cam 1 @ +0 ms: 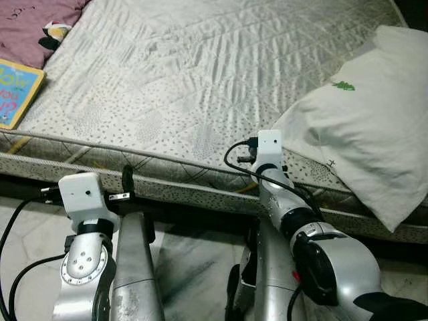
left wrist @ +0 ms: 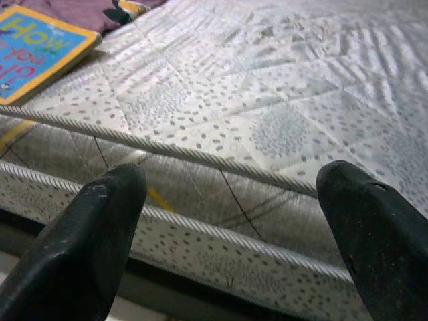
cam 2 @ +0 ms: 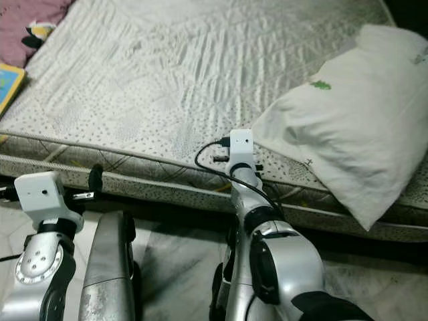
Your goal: Clean up the room
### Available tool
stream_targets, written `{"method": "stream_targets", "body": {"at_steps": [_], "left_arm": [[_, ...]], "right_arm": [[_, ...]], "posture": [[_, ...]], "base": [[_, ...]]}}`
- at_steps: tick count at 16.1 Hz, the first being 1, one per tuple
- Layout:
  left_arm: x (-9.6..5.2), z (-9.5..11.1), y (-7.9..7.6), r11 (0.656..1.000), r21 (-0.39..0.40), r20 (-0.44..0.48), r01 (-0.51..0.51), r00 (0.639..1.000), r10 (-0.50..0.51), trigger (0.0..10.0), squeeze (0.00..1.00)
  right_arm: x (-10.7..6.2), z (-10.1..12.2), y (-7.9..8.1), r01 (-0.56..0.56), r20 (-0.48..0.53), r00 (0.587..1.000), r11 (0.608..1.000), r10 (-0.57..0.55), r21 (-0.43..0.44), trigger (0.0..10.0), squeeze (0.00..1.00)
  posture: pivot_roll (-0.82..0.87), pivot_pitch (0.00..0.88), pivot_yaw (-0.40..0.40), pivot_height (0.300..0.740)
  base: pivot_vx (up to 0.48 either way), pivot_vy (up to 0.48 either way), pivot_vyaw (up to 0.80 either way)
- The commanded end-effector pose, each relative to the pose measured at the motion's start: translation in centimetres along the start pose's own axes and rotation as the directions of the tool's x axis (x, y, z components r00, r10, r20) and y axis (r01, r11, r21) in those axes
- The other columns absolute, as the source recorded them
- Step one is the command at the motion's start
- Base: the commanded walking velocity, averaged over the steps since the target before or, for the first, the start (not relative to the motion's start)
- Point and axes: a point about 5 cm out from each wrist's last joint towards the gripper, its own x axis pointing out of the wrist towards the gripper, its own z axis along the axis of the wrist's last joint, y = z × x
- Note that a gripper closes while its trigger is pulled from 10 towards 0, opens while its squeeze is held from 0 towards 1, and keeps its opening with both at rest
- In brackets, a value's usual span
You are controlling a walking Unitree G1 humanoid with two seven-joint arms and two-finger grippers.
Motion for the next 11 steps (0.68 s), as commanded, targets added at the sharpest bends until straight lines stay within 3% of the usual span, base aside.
{"method": "stream_targets", "body": {"at_steps": [1,4,8,10,11], "left_arm": [[0.0,-0.3,-0.1,1.0,0.006,-0.001,-0.001,1.0,0.001,10.0,0.0],[1.3,-0.3,-0.5,1.0,-0.005,0.018,0.014,1.0,-0.014,10.0,0.0],[3.1,0.1,-0.8,0.999,-0.006,0.056,0.037,0.998,-0.036,10.0,0.0],[3.9,0.2,-0.8,0.999,-0.005,0.075,0.042,0.996,-0.042,10.0,0.0],[4.3,0.2,-0.8,0.999,-0.006,0.086,0.041,0.995,-0.04,10.0,0.0]], "right_arm": [[0.2,1.1,0.2,-0.029,0.042,0.999,0.999,0.028,0.033,0.0,0.0],[0.3,2.6,0.0,-0.085,0.121,0.99,0.993,0.074,0.086,0.0,0.0],[-0.2,3.8,-1.8,-0.104,0.233,0.97,0.984,0.068,0.147,0.0,0.0],[-1.0,3.7,-2.3,-0.12,0.28,0.957,0.984,0.079,0.132,0.0,0.0],[-2.7,2.8,-2.5,-0.131,0.319,0.943,0.986,0.092,0.101,0.0,0.0]], "posture": [[0.22,0.082,-0.097,0.522],[0.18,0.025,-0.079,0.522],[0.14,0.0,-0.054,0.522],[0.12,0.0,-0.036,0.522],[0.1,0.0,-0.032,0.522]], "base": [[0.0,0.0,0.0],[0.0,0.0,0.0],[0.0,0.0,0.0],[0.0,0.0,0.0],[0.0,0.0,0.0]]}}
